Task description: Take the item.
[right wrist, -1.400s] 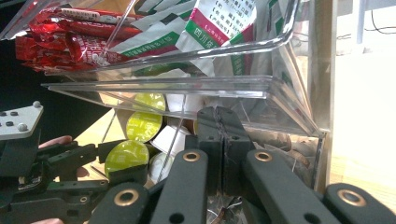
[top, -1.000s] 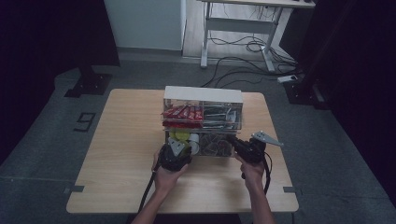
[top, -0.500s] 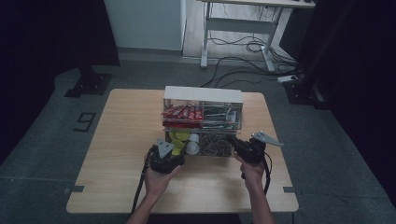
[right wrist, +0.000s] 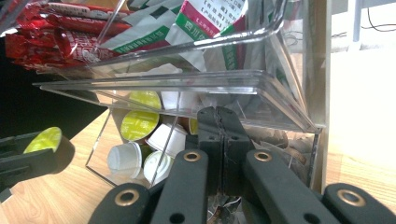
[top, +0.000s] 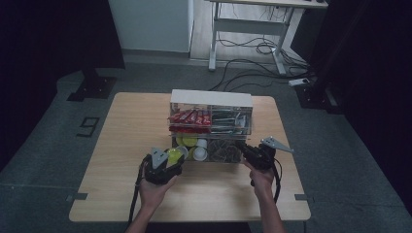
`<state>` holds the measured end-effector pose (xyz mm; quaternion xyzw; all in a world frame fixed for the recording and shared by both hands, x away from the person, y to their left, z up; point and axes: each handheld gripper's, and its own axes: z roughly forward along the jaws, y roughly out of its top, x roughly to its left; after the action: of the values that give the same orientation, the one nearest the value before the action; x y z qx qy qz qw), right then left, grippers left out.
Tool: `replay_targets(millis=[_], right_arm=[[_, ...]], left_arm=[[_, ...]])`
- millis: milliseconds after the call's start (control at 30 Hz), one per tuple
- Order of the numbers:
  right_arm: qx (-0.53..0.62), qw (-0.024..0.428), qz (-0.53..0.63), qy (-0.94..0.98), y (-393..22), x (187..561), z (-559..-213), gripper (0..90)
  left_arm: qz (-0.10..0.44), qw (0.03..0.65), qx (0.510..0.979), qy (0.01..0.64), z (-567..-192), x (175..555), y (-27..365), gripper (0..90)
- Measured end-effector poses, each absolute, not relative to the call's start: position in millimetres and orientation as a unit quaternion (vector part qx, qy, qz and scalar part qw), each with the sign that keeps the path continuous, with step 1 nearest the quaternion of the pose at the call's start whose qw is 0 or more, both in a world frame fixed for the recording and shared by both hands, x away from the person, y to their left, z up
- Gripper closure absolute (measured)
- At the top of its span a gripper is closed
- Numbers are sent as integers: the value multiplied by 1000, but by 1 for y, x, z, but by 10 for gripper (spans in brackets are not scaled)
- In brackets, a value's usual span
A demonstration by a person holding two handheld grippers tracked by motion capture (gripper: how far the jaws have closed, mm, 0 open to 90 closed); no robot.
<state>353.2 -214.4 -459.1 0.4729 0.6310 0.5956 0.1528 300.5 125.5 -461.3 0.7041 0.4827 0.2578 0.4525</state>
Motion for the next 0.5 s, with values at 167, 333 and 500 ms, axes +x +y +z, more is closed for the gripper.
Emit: replay_targets(millis=[167,333,500], right_arm=[[473,154,595,632,-214,353,-459,887],[473,155,594,632,-214,353,-459,887],[473,156,594,632,-214,353,-459,887]], left_arm=[[252,449,699,495,-467,298,141,405],[251,443,697,506,-474,296,153,405],[250,439,689,520,-480,294,165,405]])
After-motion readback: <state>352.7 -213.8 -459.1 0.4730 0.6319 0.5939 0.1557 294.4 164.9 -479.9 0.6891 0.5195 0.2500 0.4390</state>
